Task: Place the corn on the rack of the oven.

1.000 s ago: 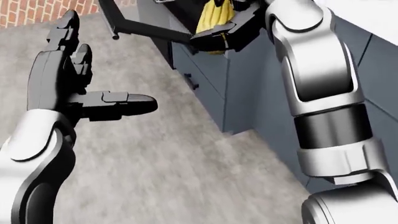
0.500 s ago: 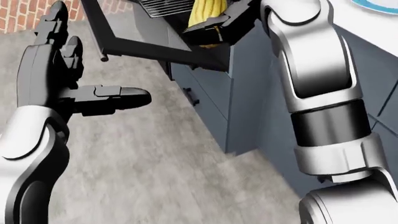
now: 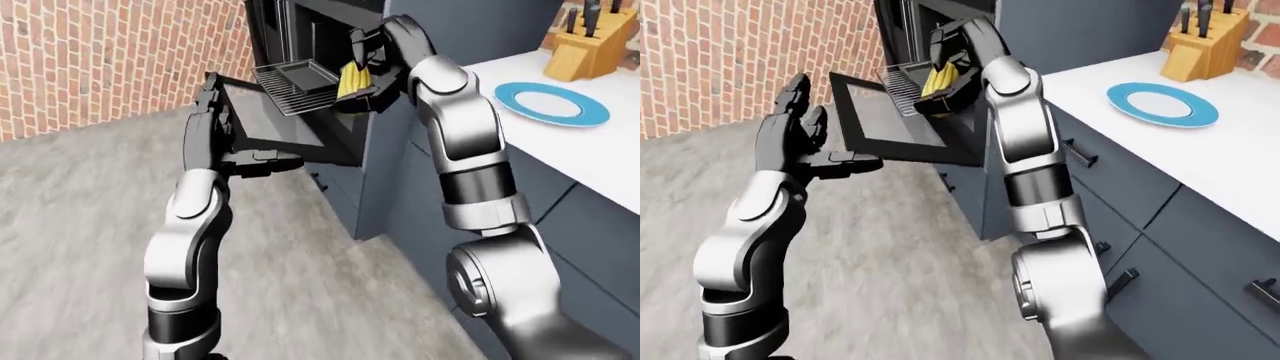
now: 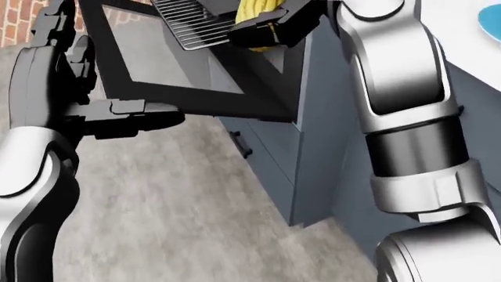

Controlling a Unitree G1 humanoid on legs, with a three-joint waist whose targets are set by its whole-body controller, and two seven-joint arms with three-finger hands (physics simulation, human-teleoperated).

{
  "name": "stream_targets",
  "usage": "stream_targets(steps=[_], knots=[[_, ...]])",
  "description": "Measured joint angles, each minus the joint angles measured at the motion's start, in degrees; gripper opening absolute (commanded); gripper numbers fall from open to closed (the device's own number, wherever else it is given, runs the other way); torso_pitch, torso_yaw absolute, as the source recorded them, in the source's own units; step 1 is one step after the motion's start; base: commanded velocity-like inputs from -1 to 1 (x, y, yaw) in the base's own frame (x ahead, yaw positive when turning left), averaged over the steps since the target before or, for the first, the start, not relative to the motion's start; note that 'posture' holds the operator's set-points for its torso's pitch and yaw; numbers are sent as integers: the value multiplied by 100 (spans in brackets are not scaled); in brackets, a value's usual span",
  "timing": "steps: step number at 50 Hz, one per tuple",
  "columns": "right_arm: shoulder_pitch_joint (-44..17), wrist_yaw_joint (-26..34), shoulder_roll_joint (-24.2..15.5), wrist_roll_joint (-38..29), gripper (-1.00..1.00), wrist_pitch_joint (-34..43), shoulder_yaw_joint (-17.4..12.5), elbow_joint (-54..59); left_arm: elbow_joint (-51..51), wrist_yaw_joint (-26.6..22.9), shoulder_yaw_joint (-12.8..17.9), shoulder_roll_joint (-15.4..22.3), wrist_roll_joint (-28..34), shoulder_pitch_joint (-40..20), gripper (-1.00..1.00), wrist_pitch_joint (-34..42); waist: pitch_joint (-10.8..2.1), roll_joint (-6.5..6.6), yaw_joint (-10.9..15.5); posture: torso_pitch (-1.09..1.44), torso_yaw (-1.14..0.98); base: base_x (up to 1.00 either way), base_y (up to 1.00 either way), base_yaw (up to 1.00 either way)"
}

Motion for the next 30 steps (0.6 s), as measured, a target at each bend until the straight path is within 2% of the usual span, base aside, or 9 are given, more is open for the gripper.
stream_targets(steps=[3,5,9,11,14,16,19,22,30], knots=[[-64,-22,-17,4,-100,-63,-13,-122,-80,10,36,27,-22,-76,100,-8,87,-279,-9,0,0,0,0,0],[67,-27,-28,-2,-100,-44,-26,-69,5,12,-54,-12,-27,28,100,37,191,-183,-6,0,0,0,0,0],[200,-39,-52,-49,-100,157,-45,183,101,-17,-115,-29,-64,45,100,189,353,-287,-45,0,0,0,0,0],[202,-44,-35,-62,-100,199,-31,189,82,-19,-89,-16,-61,43,100,178,379,-262,-25,0,0,0,0,0],[126,-45,-5,-41,-100,154,-12,81,15,-5,-42,2,-37,9,100,131,334,-118,-44,0,0,0,0,0],[42,-49,-5,-20,-100,77,-14,-1,-48,4,-32,9,-27,-32,100,101,215,120,-66,0,0,0,0,0],[45,-50,56,16,-100,-24,28,-24,-26,10,12,36,-7,12,100,40,149,-73,-6,0,0,0,0,0],[59,-30,61,42,-100,18,52,14,35,25,21,25,12,38,100,70,98,-166,18,0,0,3,2,0],[76,-64,-8,21,-100,108,-28,32,-34,-8,-51,-4,-28,8,100,115,2,33,-95,0,0,14,3,0]])
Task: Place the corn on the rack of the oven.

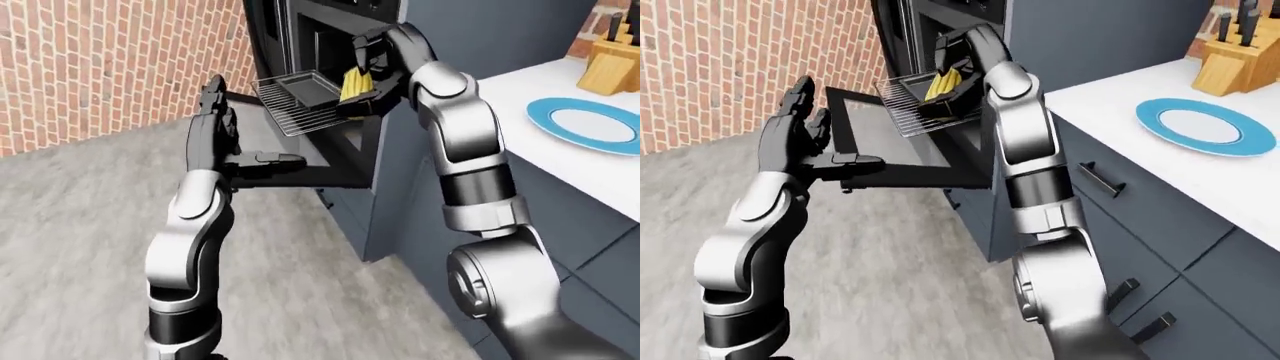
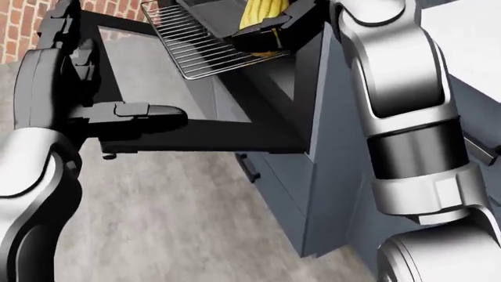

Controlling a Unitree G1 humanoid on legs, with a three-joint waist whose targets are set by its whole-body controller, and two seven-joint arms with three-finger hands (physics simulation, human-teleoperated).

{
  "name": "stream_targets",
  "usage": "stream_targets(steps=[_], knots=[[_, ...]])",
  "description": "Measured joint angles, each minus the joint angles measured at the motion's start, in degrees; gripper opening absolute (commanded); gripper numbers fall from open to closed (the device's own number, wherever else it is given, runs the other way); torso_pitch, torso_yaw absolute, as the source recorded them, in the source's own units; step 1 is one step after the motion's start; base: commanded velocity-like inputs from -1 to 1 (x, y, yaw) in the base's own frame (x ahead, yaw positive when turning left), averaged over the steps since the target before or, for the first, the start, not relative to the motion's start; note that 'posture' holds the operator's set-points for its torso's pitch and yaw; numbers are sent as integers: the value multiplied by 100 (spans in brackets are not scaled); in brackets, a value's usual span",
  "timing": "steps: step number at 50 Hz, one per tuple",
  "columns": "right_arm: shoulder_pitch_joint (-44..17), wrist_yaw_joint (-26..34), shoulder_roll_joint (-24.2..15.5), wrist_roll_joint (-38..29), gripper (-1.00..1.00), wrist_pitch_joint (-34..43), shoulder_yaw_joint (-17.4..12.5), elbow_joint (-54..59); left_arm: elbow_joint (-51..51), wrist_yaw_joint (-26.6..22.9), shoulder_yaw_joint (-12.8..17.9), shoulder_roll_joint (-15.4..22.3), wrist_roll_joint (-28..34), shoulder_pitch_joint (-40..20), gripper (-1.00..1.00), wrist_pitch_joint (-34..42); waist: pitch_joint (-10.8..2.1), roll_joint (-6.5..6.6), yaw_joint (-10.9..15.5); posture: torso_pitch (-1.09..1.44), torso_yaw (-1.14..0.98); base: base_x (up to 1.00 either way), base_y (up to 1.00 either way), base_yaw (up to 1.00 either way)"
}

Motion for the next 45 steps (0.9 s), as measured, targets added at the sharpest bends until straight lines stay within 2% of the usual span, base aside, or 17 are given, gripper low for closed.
stream_targets(steps=[4,8,12,16,17,18,21,23,27,29,31,33,34,37,41,44,45], knots=[[-26,-19,-12,-16,-100,-4,-14,-93,-84,-10,-15,1,-20,-18,100,-19,14,73,-27,0,0,22,4,0],[-33,4,51,6,-100,-15,57,-71,-25,10,43,27,2,14,100,-7,42,-9,54,0,0,23,5,0],[-20,54,101,44,-100,-14,131,0,60,46,93,35,45,64,100,30,109,27,108,0,0,23,5,0],[-79,44,42,29,-100,-35,58,90,16,35,48,29,43,-9,100,-6,117,-285,123,0,0,18,5,0],[-94,32,8,18,-100,-48,33,73,-7,26,31,5,36,-31,100,-33,98,-326,69,0,0,15,5,0],[-78,18,-11,5,-100,-67,8,60,-6,15,-5,-26,27,-6,100,-61,108,-281,18,0,0,14,5,0],[-25,-11,-48,-42,-100,-42,-42,162,104,-36,-113,-53,-24,44,100,-28,82,-333,-42,0,0,14,5,0],[-53,-11,-34,-54,-100,-9,-19,185,127,-45,-86,-41,-30,45,100,-5,68,-270,-24,0,0,14,5,0],[-89,8,-1,-33,-100,-67,16,77,51,-20,-22,-23,10,22,100,-62,99,-42,-2,0,0,14,5,0],[-87,8,2,-29,-100,-97,12,72,30,-19,-27,-24,17,11,100,-86,89,122,-34,0,0,14,5,0],[-107,4,7,-31,-100,-106,13,97,18,-21,-25,-17,14,-1,100,-83,36,372,-49,0,0,14,5,0],[-50,4,77,-26,-100,-114,56,80,39,-14,32,18,23,39,100,-76,79,272,16,0,0,14,5,0],[-25,22,108,-13,-100,-99,99,106,55,2,66,19,37,77,100,-55,93,284,33,0,0,14,5,0],[-10,65,128,15,-100,-37,140,186,117,31,88,20,62,79,100,4,50,196,48,0,0,13,7,0],[-79,29,105,0,-100,-79,79,124,41,19,58,21,46,29,100,-29,37,-78,57,0,0,11,14,0],[-111,11,85,1,-100,-142,63,43,-5,18,49,23,39,-25,100,-47,17,-421,78,0,0,10,23,0],[-69,10,58,4,-100,-166,49,17,-13,19,21,-27,40,-6,100,-64,38,-372,17,0,0,9,25,0]])
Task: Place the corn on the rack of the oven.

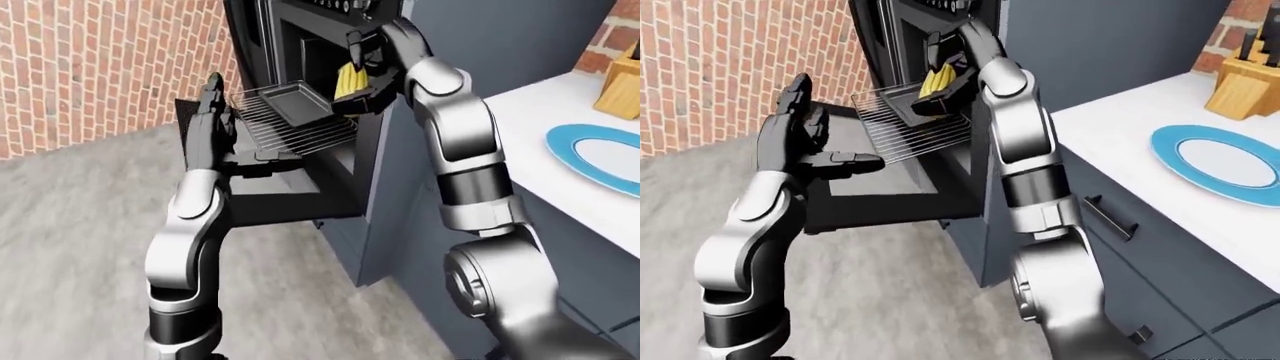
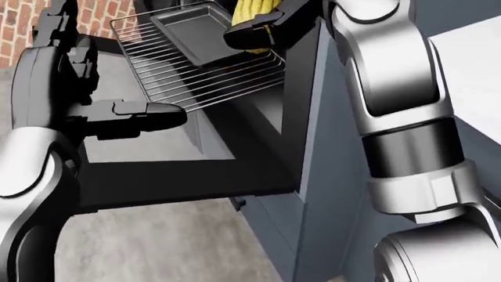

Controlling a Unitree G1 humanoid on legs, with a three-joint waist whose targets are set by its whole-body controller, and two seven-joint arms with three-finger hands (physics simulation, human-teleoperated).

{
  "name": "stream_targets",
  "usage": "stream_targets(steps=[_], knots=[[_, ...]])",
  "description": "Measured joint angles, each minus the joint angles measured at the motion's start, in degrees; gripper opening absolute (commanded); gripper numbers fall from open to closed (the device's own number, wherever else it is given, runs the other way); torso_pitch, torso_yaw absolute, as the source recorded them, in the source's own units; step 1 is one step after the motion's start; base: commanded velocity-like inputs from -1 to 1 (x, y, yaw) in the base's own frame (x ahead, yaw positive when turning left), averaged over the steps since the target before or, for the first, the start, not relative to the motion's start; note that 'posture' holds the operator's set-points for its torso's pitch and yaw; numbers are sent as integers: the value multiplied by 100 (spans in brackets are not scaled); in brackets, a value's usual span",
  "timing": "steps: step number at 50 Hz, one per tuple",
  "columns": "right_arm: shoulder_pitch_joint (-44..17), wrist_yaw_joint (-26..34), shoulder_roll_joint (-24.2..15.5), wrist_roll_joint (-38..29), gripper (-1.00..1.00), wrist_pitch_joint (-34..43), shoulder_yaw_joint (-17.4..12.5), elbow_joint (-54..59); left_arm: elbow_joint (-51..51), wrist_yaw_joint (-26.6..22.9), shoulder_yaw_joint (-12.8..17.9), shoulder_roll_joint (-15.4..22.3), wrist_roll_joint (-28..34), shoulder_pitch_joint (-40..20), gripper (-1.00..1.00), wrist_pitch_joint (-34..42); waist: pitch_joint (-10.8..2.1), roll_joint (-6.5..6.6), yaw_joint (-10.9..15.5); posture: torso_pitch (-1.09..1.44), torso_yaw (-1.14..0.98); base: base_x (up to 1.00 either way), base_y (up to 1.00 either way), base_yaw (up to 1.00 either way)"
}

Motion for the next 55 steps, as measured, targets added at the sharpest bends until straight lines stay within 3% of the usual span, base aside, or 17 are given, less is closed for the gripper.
stream_targets(steps=[3,5,10,13,18,26,28,30,32,36,39,43,48,52,55], knots=[[105,-21,-43,-38,-100,85,-63,101,82,-40,-134,-38,-50,67,100,69,-20,-39,-74,0,0,9,26,0],[95,-29,-45,-58,-100,156,-59,129,93,-52,-122,-27,-63,54,100,110,-39,26,-68,0,0,9,25,0],[29,-27,-38,-43,-100,101,-53,84,-50,-25,-66,-16,-38,-3,100,74,18,407,-78,0,0,8,26,0],[-17,-33,-23,-42,-100,88,-40,92,-54,-33,-67,-4,-43,-14,100,50,-39,781,-91,0,0,8,26,0],[30,42,99,24,-100,90,113,169,108,14,73,39,19,92,100,72,-10,592,14,0,0,8,28,0],[-117,6,8,1,-100,47,4,92,31,-6,5,26,-1,9,100,19,-7,-52,21,0,0,8,33,0],[-50,1,-30,-5,-100,26,-29,95,50,-17,-64,-32,-13,47,100,0,21,26,-71,0,0,8,33,0],[-9,-6,-60,-30,-100,79,-60,184,94,-46,-131,-50,-49,72,100,56,-30,-26,-84,0,0,7,33,0],[-25,-12,-64,-48,-100,137,-59,214,61,-54,-119,-42,-70,56,100,123,-55,17,-70,0,0,9,32,0],[-54,-16,-51,-39,-100,92,-53,122,-23,-40,-62,-18,-55,-7,100,60,19,355,-82,0,0,8,30,0],[-80,-25,-36,-32,-100,60,-49,129,-25,-36,-57,-6,-49,-25,100,35,-20,759,-93,0,0,8,29,0],[49,20,101,21,-100,56,98,151,79,6,60,37,-1,91,100,74,12,683,18,0,0,7,25,0],[36,19,45,19,-100,95,32,130,53,2,14,29,3,47,100,77,-14,404,-2,0,0,8,16,0],[-2,-21,34,5,-100,44,7,76,48,-17,3,27,-8,43,100,44,-78,397,11,0,0,7,0,0],[-8,-18,45,22,-100,5,25,80,34,-9,18,33,2,38,100,40,-88,313,41,0,0,8,0,0]])
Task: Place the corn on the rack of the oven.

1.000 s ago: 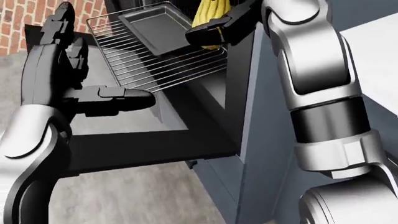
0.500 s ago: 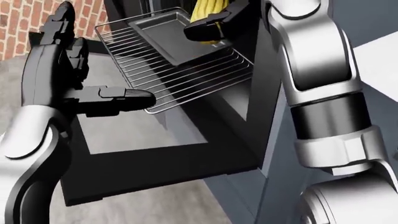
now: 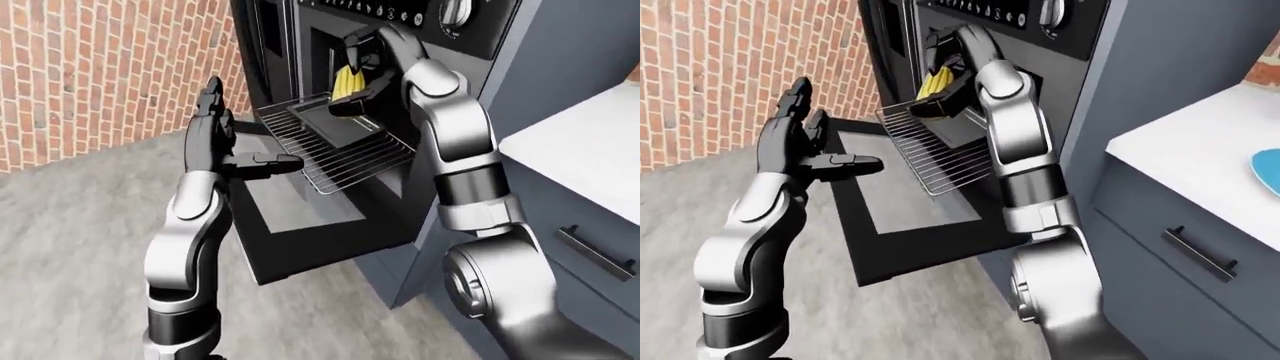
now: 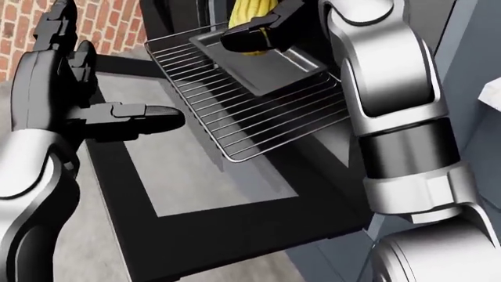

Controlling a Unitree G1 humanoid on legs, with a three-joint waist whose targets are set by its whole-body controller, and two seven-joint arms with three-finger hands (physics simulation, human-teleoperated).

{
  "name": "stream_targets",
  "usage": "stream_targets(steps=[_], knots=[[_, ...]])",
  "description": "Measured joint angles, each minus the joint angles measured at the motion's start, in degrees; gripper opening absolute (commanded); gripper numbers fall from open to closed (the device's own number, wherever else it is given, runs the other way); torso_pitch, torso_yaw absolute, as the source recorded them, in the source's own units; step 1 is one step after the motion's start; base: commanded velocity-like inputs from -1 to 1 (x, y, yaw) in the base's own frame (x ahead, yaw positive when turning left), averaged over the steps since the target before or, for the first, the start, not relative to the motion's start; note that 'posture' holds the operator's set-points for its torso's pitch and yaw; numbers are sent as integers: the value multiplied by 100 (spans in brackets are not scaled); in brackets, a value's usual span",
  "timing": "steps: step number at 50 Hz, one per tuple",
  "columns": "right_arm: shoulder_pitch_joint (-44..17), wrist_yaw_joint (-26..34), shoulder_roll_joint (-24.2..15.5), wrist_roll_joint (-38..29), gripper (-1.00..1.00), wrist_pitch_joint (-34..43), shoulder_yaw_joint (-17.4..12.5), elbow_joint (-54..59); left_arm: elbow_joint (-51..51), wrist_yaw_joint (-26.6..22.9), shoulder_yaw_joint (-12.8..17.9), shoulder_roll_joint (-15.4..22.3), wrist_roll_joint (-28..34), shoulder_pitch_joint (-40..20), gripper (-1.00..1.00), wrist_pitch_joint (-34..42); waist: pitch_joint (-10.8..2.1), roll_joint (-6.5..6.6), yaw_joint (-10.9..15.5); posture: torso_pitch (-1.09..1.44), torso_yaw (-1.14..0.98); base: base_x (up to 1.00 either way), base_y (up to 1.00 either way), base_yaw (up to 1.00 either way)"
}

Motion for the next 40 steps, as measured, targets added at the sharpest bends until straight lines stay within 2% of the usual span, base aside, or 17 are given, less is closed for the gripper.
stream_targets(steps=[3,5,6,8,11,14,18,20,21,23,26,31,34,38,40], knots=[[12,11,7,13,-100,20,15,10,-12,7,10,4,10,4,100,-1,22,-142,37,0,0,7,0,0],[21,15,-1,15,-100,47,13,1,-20,9,7,4,15,-8,100,2,34,-308,53,0,0,7,0,0],[25,15,-20,15,-100,51,3,-6,-19,8,-4,-14,18,-16,100,-12,36,-346,42,0,0,7,0,0],[85,1,-68,-2,-100,63,-51,-8,18,-12,-96,-65,2,16,100,-6,107,-210,-36,0,0,8,0,0],[133,-27,-112,-44,-100,132,-105,93,65,-60,-177,-82,-41,28,100,39,106,-211,-67,0,0,8,0,0],[73,-26,-108,-52,-100,145,-87,87,14,-57,-127,-66,-31,-9,100,50,113,-82,-41,0,0,8,0,0],[8,-16,-101,-26,-100,73,-77,-3,-34,-49,-101,-59,0,-28,100,-29,109,181,-63,0,0,7,0,0],[-48,-12,-100,-20,-100,50,-70,12,-40,-50,-93,-52,4,-34,100,-35,62,423,-76,0,0,6,0,0],[-39,-16,-57,-19,-100,32,-57,7,-27,-52,-67,-22,7,-8,100,-42,83,338,-43,0,0,7,0,0],[-4,17,-5,9,-100,26,23,67,28,-32,-3,-15,33,57,100,-13,119,323,4,0,0,6,0,0],[28,58,-1,35,-100,59,48,141,86,-17,21,-6,59,57,100,22,64,240,2,0,0,6,0,0],[-20,31,-54,3,-100,89,-11,-17,-24,-29,11,14,33,-43,100,66,77,-79,9,0,0,6,0,0],[-65,39,-68,-3,-100,95,-14,-78,34,-21,66,101,10,-280,100,160,23,-389,15,0,0,6,0,0],[-22,0,-118,-30,-100,89,-100,-83,117,-72,4,183,-36,-427,100,205,140,-83,-68,0,0,5,0,0],[23,-15,-120,-49,-100,145,-104,-17,160,-106,-1,236,-50,-457,100,276,176,21,-77,0,0,5,0,0]])
